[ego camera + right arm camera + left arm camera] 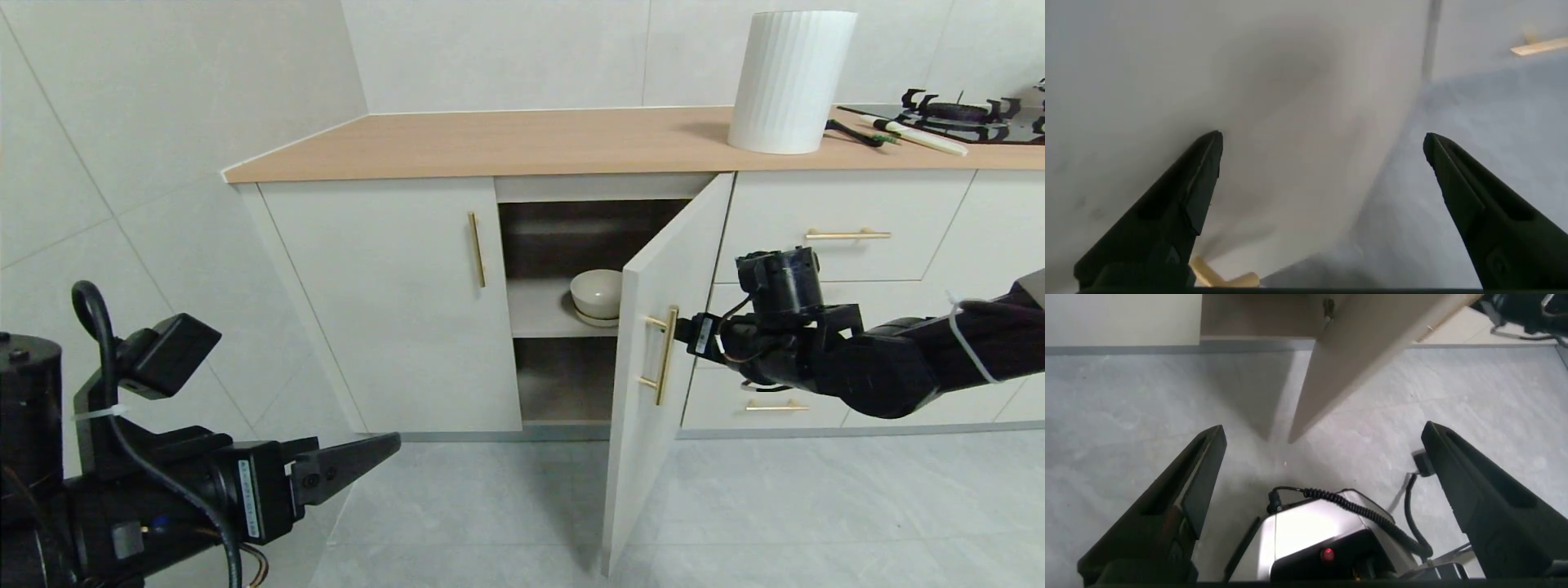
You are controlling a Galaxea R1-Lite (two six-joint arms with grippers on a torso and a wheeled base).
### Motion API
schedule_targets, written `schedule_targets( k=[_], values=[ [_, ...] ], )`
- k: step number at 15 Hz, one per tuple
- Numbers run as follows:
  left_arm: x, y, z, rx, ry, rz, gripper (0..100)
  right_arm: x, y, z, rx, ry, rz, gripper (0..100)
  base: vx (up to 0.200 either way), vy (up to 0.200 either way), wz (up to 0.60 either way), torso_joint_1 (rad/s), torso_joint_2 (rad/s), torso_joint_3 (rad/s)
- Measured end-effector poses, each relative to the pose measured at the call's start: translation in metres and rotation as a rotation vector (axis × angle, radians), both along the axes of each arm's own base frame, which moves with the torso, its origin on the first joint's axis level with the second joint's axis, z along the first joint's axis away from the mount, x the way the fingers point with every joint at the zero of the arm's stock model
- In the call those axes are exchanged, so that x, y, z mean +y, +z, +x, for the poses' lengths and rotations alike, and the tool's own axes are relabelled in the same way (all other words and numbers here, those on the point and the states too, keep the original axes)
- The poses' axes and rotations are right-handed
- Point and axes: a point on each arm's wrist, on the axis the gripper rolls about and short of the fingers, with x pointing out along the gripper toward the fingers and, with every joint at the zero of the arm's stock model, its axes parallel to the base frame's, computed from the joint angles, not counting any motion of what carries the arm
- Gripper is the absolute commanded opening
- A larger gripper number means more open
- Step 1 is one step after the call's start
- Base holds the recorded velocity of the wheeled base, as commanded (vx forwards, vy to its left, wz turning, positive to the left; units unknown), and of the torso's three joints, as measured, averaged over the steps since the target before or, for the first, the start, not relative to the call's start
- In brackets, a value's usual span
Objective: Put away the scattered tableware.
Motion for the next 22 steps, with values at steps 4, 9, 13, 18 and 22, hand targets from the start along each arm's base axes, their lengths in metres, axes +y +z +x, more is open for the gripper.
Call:
schedule_targets(
  k=[4,9,13,18,22],
  values=[
    [0.0,-0.001,0.0,0.006,-0.001,0.003,100,0.006,-0.015,0.011,-0.039,-0.029,0.003,100,0.0,0.0,0.0,0.0,0.0,0.0],
    [0.0,-0.001,0.001,0.006,-0.001,0.004,100,0.009,-0.027,0.019,-0.056,-0.043,0.005,100,0.0,0.0,0.0,0.0,0.0,0.0],
    [0.0,-0.002,0.0,0.009,-0.002,0.006,100,0.013,-0.034,0.024,-0.087,-0.053,0.011,100,0.2,0.0,0.0,0.0,0.0,0.0],
    [0.0,-0.002,0.001,0.01,-0.003,0.006,100,0.022,-0.036,0.028,-0.094,-0.068,0.044,100,0.2,0.0,0.0,0.007,0.0,0.002],
    [0.0,-0.002,0.001,0.01,-0.001,0.005,100,0.025,-0.033,0.032,-0.104,-0.085,0.083,100,0.0,0.0,0.0,0.0,0.0,0.0]
  ],
)
